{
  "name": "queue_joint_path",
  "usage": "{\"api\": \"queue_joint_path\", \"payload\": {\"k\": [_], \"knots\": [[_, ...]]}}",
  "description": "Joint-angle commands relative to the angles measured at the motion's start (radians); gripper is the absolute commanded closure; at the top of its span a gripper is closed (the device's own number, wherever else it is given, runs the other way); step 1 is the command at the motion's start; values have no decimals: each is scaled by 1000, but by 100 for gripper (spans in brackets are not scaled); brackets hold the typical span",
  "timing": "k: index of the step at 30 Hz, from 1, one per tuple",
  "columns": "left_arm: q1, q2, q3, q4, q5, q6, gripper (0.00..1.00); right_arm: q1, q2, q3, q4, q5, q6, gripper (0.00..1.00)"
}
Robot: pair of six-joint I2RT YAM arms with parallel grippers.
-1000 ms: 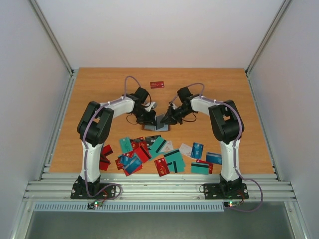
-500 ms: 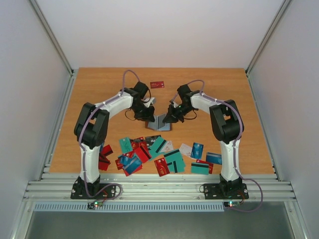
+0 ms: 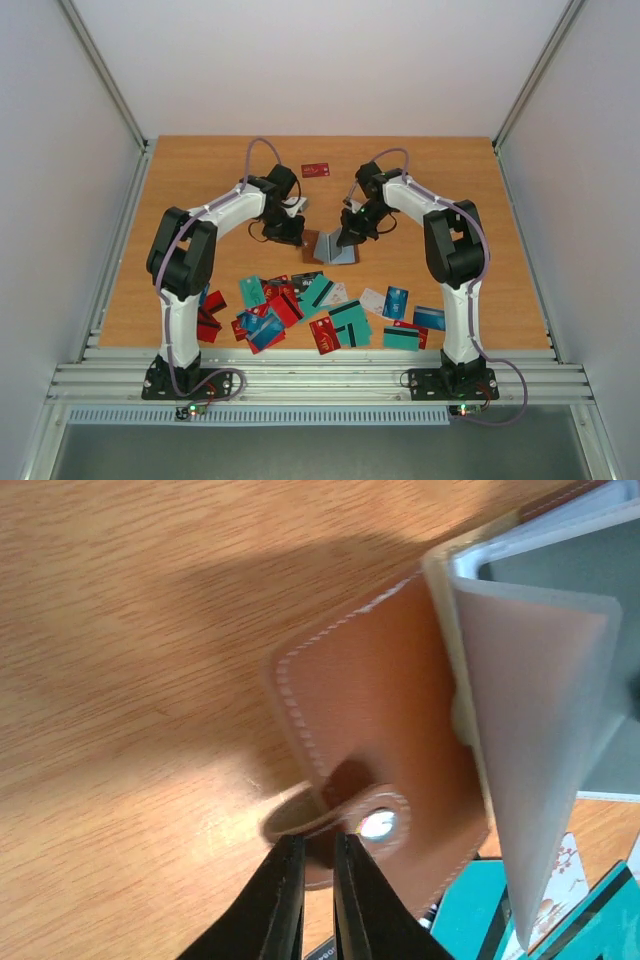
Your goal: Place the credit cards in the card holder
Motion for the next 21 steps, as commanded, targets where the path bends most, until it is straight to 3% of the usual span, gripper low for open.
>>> {"api": "queue_joint_path", "payload": {"k": [1,15,21], "knots": [[0,11,18,-8,-47,24,88,3,-22,58,-109,69,-45,99],[0,53,-49,114,87,-7,86,55,46,176,-221,123,-71,95],[0,51,-44,124,91,-31,86,110,89,272,-344,292,-77,95]]}}
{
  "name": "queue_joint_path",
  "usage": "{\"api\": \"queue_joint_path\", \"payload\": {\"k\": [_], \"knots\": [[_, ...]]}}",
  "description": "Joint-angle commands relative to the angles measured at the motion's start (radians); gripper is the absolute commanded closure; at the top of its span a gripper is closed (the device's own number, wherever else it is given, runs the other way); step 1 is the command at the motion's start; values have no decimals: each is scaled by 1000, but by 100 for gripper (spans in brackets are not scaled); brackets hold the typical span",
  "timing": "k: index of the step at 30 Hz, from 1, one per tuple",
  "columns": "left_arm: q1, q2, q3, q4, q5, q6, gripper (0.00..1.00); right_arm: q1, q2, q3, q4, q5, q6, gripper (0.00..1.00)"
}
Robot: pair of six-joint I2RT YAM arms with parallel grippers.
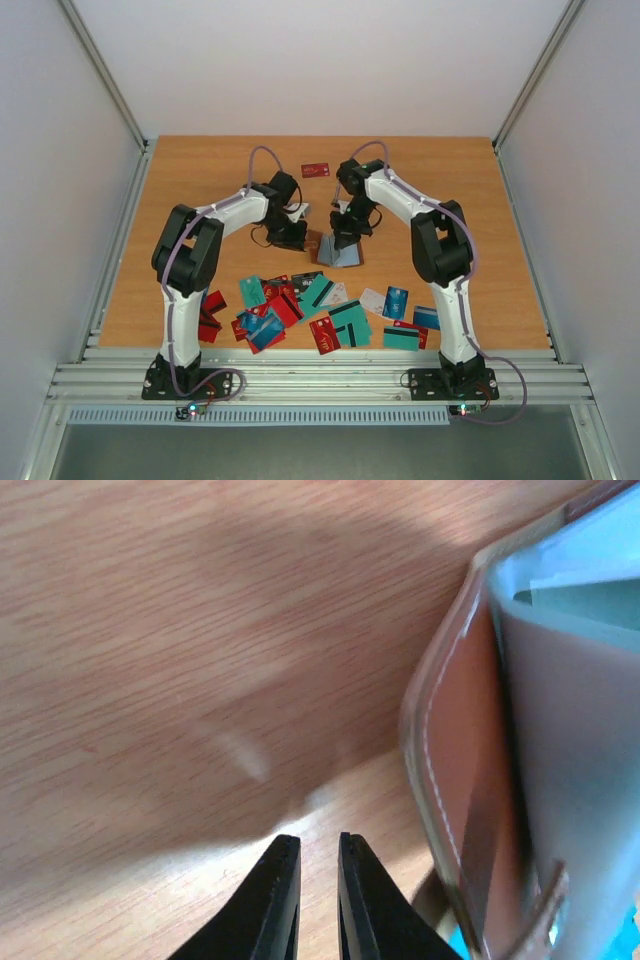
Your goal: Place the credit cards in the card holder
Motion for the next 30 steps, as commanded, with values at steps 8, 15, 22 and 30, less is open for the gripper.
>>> {"api": "queue_joint_path", "payload": {"k": [8,15,22,30], "knots": [[0,1,-7,51,25,-38,87,74,88,195,-216,254,-18,95],[0,53,33,52,47,-50,87,110,132,273,-243,188,-18,74],[1,75,34,37,13,-62,87,117,136,302,-180,-30,19,66],[29,33,4,-5,-50,-93,87,115,126,245,-79,-156,66,56]]}}
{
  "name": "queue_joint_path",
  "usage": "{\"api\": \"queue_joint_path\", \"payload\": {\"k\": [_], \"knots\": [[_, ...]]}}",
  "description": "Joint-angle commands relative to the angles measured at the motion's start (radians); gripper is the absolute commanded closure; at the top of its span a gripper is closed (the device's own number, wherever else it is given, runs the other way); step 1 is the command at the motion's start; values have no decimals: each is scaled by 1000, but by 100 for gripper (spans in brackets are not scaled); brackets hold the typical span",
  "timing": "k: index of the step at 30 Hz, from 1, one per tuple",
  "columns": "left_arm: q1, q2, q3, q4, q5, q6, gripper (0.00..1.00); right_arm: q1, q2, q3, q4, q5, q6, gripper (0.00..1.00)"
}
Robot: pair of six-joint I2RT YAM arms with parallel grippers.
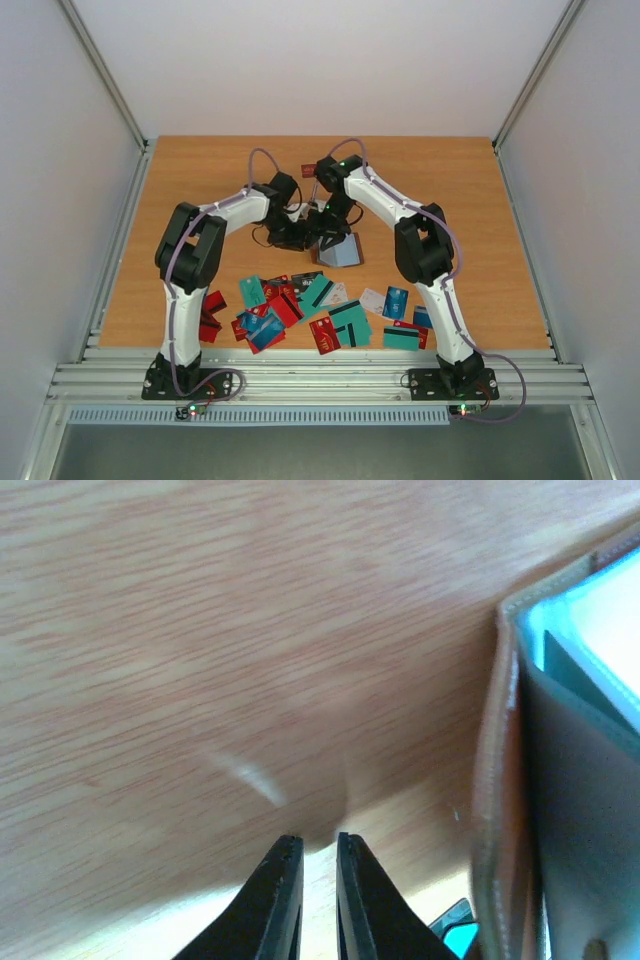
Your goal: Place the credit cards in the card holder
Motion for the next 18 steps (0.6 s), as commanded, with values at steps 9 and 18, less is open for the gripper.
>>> {"api": "queue_joint_path", "payload": {"k": [9,18], "knots": [[97,-182,-79,-95,-154,-42,79,-58,-50,-185,355,-333,97,57],[61,-441,-325,29,-80,-64,76,-143,-95,-311,531,-446,145,60]]}}
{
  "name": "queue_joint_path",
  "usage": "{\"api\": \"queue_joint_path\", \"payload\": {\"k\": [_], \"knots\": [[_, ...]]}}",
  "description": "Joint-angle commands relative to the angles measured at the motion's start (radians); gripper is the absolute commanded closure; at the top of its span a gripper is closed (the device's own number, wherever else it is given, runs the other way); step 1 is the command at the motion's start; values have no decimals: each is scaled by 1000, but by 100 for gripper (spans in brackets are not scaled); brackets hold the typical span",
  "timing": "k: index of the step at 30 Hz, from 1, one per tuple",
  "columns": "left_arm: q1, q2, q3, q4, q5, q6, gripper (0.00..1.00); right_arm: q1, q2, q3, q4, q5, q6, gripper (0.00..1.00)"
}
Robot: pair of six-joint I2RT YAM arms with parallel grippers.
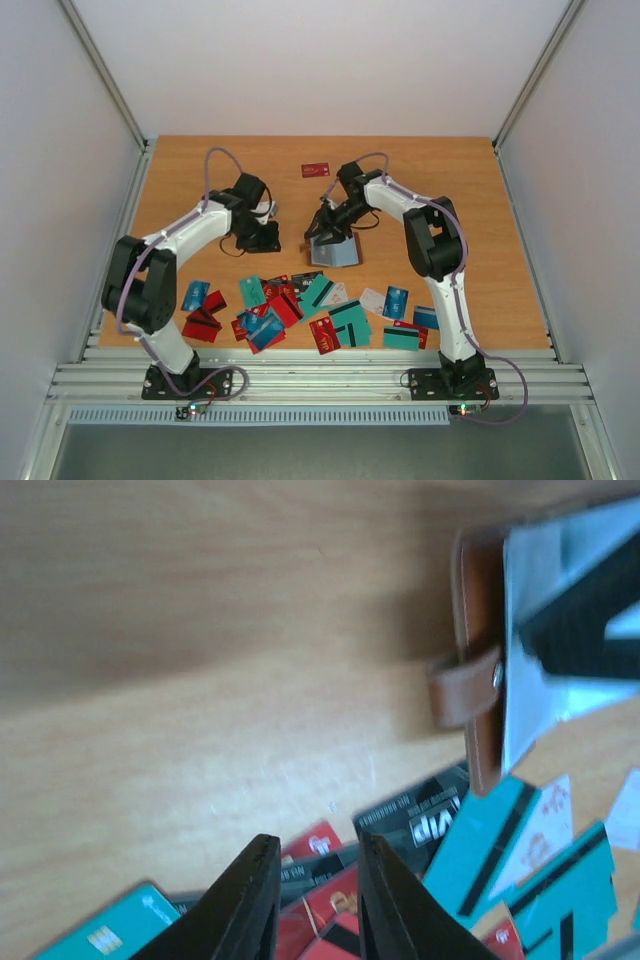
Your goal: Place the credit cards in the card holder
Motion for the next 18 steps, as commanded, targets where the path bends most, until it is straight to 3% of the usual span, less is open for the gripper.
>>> {"api": "queue_joint_path", "payload": {"k": [1,18], "knots": [[-35,-91,-95,90,62,-9,75,-38,-72,-39,121,-74,31,60],[-147,38,-60,220,125,-27,75,-44,1,-150,220,-66,29,65]]}}
